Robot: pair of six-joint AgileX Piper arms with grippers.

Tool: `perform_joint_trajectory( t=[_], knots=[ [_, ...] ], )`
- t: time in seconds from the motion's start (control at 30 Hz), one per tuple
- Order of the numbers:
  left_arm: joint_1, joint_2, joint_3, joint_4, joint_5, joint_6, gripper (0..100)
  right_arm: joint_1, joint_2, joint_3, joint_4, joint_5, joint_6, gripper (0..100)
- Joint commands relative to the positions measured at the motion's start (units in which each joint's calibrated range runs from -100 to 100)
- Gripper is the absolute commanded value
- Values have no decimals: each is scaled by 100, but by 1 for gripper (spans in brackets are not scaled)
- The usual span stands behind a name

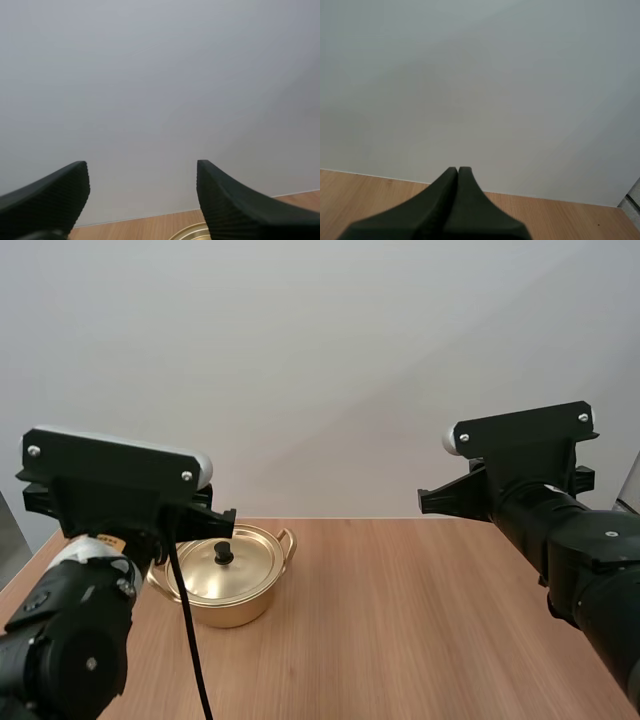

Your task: Open the pot, put the car inside, and close it

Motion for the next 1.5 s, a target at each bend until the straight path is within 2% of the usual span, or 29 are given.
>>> perform_joint_trajectory(
  t=[0.0,0.17,0.23,0.4,0.57,0.73,1.0,1.13,1.47],
  knots=[
    [4,-1837,478,3,561,-16,100,-3,4,0,0,10,-5,0],
    [4,-1875,704,170,870,-119,100,-3,4,0,0,10,-5,0],
    [4,-1875,817,262,1170,-483,100,-3,4,0,0,10,-5,0],
    [4,-1875,1101,1006,1382,-1301,100,-3,4,0,0,10,-5,0],
    [4,-1887,1413,1090,2095,-1733,100,-3,4,0,0,10,-5,0],
    [4,-1995,1605,1090,2838,-1773,100,-73,4,0,0,10,-5,0],
    [4,-1995,1634,1137,2781,-2308,100,-116,4,0,0,10,-5,0],
    [4,-1995,1673,1382,2827,-2662,97,-116,4,0,0,10,-5,0],
    [4,-1995,1719,1406,2704,-2706,97,-206,4,0,0,10,-5,0]
  ],
)
